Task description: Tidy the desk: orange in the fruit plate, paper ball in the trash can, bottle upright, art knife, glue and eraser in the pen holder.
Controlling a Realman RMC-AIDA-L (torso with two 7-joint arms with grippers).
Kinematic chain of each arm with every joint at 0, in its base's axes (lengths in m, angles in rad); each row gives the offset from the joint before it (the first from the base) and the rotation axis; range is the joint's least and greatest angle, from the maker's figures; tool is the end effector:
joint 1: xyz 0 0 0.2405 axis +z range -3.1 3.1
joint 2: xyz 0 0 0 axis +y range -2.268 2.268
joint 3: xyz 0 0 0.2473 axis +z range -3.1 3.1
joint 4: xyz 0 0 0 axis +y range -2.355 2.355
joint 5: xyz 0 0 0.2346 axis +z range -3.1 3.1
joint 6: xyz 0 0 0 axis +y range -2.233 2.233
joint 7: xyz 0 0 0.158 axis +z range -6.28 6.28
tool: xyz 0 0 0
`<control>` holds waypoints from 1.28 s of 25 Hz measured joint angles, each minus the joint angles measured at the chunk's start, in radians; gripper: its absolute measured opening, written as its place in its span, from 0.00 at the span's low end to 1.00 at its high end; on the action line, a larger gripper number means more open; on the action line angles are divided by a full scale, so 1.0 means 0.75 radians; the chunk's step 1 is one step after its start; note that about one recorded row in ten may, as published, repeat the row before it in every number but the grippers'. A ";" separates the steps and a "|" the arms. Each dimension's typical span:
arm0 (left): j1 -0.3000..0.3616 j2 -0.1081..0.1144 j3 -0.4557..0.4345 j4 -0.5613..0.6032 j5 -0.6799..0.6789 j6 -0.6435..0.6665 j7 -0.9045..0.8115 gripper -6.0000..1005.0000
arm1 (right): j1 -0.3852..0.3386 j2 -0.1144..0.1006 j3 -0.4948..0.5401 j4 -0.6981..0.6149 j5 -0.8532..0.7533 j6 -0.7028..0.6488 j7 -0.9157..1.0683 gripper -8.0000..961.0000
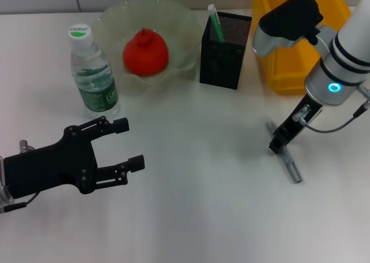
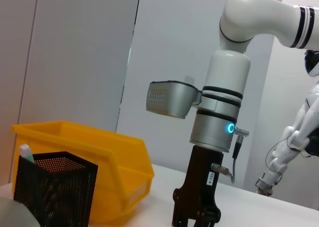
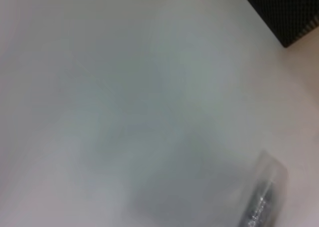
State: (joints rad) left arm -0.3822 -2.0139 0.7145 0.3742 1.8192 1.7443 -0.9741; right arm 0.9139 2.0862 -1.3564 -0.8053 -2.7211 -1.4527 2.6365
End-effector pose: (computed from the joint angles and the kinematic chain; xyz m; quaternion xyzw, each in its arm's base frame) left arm -0.3012 0.2723 -0.0161 -0.9170 -0.1569 -0.3453 0.1234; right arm 0.1907 0.4030 -0.0578 -0.8735 0.3753 -0.2771 0.1394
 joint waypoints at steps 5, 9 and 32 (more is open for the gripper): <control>0.000 -0.001 -0.004 0.000 0.000 0.006 0.000 0.84 | -0.003 0.000 -0.027 0.000 -0.001 0.009 0.002 0.33; 0.000 -0.002 -0.006 0.000 -0.001 0.009 -0.002 0.84 | -0.002 0.000 -0.028 -0.004 -0.001 0.011 -0.005 0.22; 0.000 0.003 0.001 0.000 0.000 0.012 -0.012 0.84 | -0.416 -0.009 0.498 -0.247 1.278 0.090 -1.084 0.14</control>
State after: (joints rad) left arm -0.3819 -2.0118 0.7152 0.3742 1.8190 1.7537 -0.9833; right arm 0.6017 2.0793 -0.9832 -0.9902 -1.7628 -1.3851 1.8233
